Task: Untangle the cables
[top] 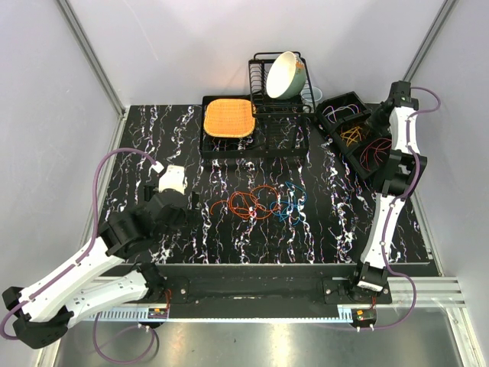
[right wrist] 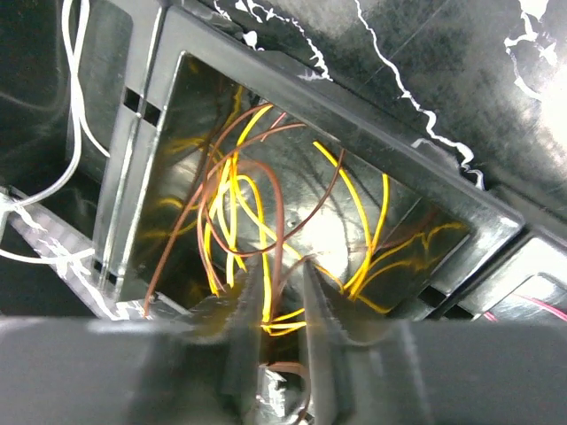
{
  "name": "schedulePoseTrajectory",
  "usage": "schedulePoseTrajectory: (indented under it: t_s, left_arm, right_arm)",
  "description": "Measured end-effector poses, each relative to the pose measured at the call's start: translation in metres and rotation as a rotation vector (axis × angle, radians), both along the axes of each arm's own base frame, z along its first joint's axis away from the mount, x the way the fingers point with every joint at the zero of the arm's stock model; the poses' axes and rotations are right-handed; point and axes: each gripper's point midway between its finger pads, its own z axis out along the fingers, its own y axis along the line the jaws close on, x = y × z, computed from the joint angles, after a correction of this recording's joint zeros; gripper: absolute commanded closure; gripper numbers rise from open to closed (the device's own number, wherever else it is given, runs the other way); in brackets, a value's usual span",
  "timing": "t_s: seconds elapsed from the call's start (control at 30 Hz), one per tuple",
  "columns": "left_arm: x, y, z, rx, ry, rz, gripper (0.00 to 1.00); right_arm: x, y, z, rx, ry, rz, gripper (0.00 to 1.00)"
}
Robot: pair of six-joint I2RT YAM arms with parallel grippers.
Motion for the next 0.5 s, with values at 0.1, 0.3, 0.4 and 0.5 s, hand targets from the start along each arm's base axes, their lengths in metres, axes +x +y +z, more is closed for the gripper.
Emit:
schedulePoseTrajectory:
  t_s: [0.1,0.3,0.4,0.5]
  left_arm:
    - [0.0,0.0,0.0,-0.001,-0.001,0.0,0.01]
    - [-0.001,0.001,0.003,-0.013,-0.01,0.0,0.01]
    - [-0.002,0.003,0.006,-0.028,-0.022,0.0,0.01]
    - [-0.003,0.004,0.009,-0.041,-0.033,0.0,0.01]
  right_arm:
    - [-0.001,0.0,0.0,-0.001,0.003,0.001,0.46]
    - [-0.003,0.002,0.019,-0.013,-0.016,0.002,0.4]
    - [-0.005,0.003,0.039,-0.024,-0.038,0.001,0.38]
    - [-0.007,0.002,0.056,-0.04,-0.061,-0.004,0.37]
